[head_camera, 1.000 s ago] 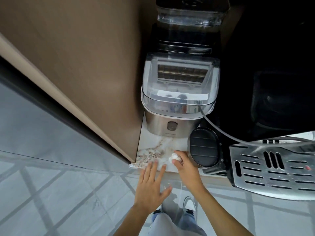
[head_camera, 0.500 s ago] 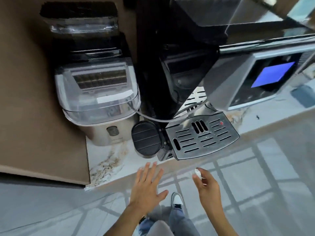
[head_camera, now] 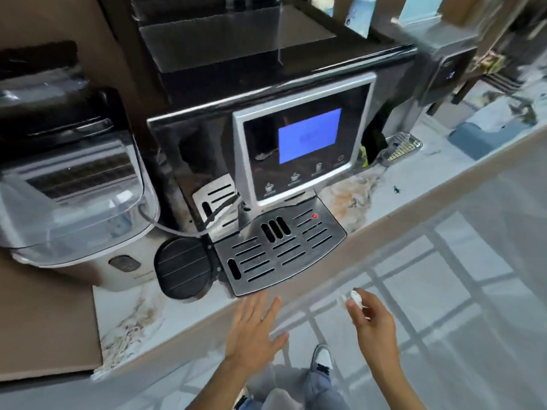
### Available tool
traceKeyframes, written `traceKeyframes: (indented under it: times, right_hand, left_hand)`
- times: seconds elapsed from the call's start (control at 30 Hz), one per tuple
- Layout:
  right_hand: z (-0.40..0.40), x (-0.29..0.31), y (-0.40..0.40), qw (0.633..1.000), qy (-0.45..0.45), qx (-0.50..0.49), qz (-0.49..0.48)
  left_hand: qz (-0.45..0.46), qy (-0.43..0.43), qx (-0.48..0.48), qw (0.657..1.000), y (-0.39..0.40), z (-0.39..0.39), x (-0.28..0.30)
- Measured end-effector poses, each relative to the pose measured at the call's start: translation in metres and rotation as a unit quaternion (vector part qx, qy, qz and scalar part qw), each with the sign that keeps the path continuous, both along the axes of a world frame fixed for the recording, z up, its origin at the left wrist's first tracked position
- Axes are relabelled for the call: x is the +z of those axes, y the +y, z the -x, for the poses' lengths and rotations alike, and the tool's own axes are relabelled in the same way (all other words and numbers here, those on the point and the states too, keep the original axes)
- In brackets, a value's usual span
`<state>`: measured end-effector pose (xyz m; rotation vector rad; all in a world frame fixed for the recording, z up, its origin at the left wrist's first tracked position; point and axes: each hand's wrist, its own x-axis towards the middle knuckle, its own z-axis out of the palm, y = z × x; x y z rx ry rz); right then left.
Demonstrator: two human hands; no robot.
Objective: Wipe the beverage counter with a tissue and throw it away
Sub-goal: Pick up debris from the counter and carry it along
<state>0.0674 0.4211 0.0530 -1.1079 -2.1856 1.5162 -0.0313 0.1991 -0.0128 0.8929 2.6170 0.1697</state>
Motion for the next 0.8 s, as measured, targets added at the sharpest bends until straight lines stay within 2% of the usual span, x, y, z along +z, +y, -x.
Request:
traceKeyframes:
  times: [0.37, 0.67, 0.8]
  right_hand:
    - [0.013, 0.008, 0.147, 0.999, 0.012, 0.03, 0.014]
    - [0.024, 0.026, 0.237, 0.999, 0.044, 0.025, 0.019]
    - [0.029, 0.033, 0.272, 0.998, 0.062, 0.0, 0.015]
  left_hand:
    - [0.019, 0.023, 0.016, 0.999, 0.131, 0.015, -0.016]
    - [0.037, 0.045, -0.013, 0.998, 0.237, 0.031, -0.002]
    - [0.044, 0.056, -0.057, 0.996, 0.285, 0.046, -0.006]
